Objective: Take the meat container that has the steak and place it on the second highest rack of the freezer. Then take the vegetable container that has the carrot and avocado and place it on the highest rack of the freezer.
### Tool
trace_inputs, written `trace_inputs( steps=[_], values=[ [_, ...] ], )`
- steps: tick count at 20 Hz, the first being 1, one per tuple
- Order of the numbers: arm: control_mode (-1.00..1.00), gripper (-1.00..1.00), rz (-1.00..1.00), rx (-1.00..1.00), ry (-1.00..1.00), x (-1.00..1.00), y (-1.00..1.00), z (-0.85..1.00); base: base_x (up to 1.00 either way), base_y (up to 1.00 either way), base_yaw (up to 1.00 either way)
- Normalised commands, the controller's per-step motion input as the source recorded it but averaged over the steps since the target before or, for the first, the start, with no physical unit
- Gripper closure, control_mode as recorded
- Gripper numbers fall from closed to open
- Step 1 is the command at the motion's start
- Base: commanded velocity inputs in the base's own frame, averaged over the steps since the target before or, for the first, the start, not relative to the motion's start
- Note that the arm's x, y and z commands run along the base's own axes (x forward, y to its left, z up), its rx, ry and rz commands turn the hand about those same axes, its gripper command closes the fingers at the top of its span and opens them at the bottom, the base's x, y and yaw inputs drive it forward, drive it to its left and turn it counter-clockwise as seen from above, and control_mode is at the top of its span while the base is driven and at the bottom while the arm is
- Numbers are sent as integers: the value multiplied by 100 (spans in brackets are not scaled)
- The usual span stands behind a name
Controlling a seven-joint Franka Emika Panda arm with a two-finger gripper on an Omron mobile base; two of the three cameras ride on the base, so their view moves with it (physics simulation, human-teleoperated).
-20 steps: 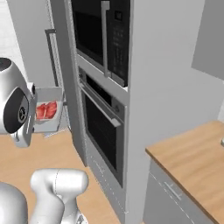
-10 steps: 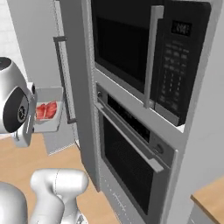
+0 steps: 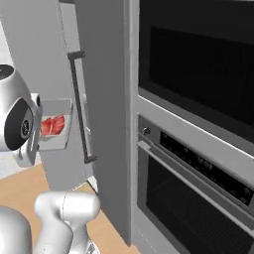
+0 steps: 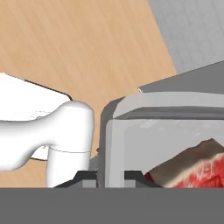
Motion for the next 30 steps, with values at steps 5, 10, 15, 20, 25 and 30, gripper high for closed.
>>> trace_inputs(
  steps=[5,10,15,20,25,30],
  values=[
    [100,100,0,0,0,0,0,0,37,100,-38],
    [100,100,0,0,0,0,0,0,25,91,-40],
    [100,100,0,0,0,0,0,0,26,76,-38],
    [100,100,0,0,0,0,0,0,39,52,-32],
    [100,100,0,0,0,0,0,0,45,33,-27],
    [100,100,0,0,0,0,0,0,45,1,-19]
  ],
)
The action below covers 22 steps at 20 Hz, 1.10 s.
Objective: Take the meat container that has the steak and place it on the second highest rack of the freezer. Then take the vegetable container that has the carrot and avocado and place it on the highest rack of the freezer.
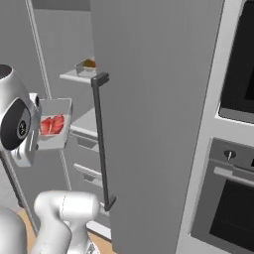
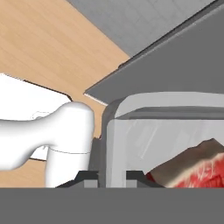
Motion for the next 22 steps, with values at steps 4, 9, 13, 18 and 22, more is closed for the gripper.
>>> trace_inputs(
  steps=[4,9,13,18,22],
  values=[
    [100,100,0,0,0,0,0,0,50,1,-12],
    [100,100,0,0,0,0,0,0,29,16,-3],
    [100,100,0,0,0,0,0,0,29,53,0],
    [-100,100,0,0,1,88,10,-48,0,0,0],
    [-100,100,-4,0,0,100,0,-61,0,0,0]
  ],
)
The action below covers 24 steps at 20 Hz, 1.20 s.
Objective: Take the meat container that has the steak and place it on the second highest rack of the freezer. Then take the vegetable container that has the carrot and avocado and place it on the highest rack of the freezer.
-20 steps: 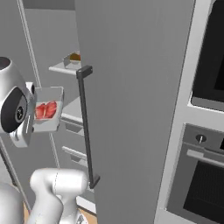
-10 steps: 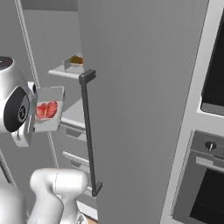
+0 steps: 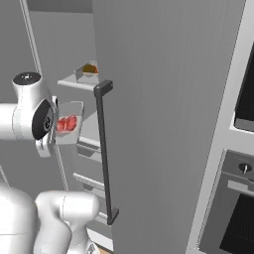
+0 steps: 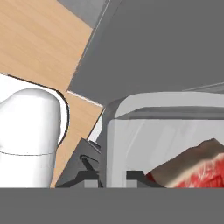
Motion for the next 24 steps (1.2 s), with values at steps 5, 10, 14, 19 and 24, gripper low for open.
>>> trace_inputs(
  steps=[5,10,14,19,24],
  values=[
    [-100,100,-10,0,0,100,10,-74,0,0,0],
    [-100,100,-20,0,1,99,7,-53,0,0,0],
    [-100,100,-17,0,2,91,32,-28,0,0,0],
    [-100,100,-8,0,0,79,28,-21,0,0,0],
    [-100,100,-1,0,0,74,0,-37,0,0,0]
  ],
)
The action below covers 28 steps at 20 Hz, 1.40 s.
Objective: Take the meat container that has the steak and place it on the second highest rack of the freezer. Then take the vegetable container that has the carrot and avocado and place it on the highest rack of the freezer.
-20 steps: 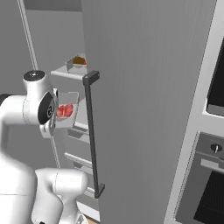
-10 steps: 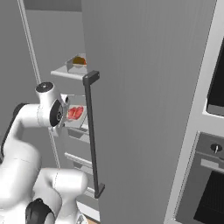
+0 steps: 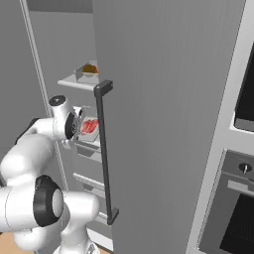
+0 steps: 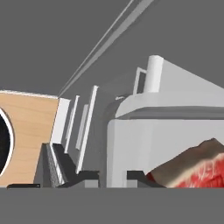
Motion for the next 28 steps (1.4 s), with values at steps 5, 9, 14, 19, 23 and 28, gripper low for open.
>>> trace_inputs(
  steps=[5,9,14,19,23,28],
  values=[
    [-100,100,0,0,0,79,0,-50,0,0,0],
    [-100,100,-2,0,0,78,0,-43,0,0,0],
    [-100,100,-4,0,0,71,0,-18,0,0,0],
    [-100,100,-5,-2,-2,53,0,-3,0,0,0],
    [-100,-100,-4,-3,-7,35,0,0,0,0,0],
    [-100,-100,0,-1,-22,-55,6,28,0,0,0]
  ],
)
